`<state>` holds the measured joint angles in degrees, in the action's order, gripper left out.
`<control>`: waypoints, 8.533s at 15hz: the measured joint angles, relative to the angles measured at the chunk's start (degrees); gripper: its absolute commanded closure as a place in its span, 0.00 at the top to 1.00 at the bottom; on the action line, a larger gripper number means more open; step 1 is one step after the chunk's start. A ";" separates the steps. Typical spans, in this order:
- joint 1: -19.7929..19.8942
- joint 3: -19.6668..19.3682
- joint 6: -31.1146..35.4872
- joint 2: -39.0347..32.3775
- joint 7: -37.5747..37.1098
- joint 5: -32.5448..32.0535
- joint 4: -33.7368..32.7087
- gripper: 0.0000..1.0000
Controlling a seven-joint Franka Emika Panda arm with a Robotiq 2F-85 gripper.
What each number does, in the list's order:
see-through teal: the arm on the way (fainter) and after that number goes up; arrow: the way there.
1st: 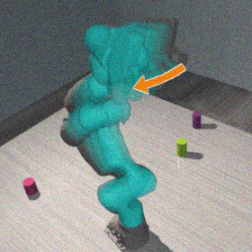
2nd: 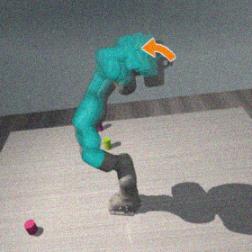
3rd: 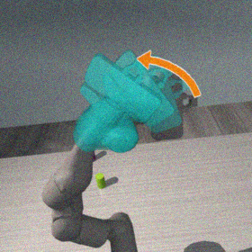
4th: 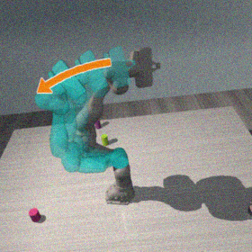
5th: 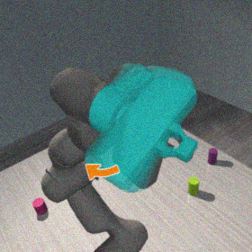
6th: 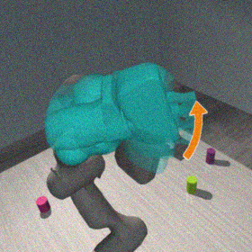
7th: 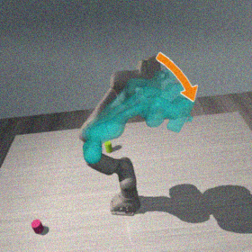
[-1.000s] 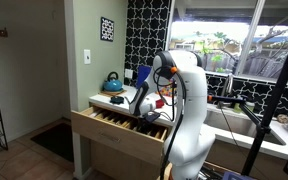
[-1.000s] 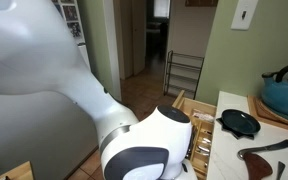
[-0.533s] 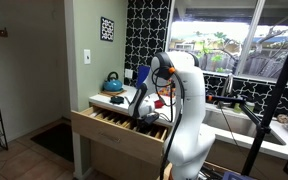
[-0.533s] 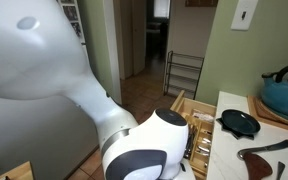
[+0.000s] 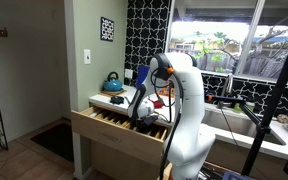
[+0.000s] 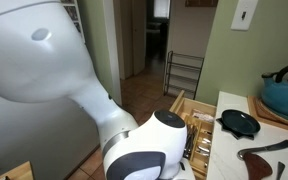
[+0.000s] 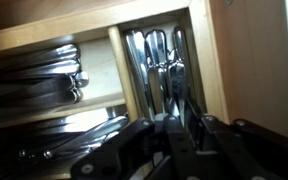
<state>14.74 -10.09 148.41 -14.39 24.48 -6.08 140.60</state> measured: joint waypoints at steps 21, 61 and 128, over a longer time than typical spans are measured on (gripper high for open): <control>2.13 2.96 0.81 -1.72 5.22 3.77 -1.68 0.20; 2.46 4.04 0.77 -4.54 10.05 3.39 -4.46 0.03; -1.63 0.73 -1.86 9.03 -18.02 3.27 -2.78 0.03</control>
<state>13.12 -9.36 146.55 -5.36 6.46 -2.81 137.83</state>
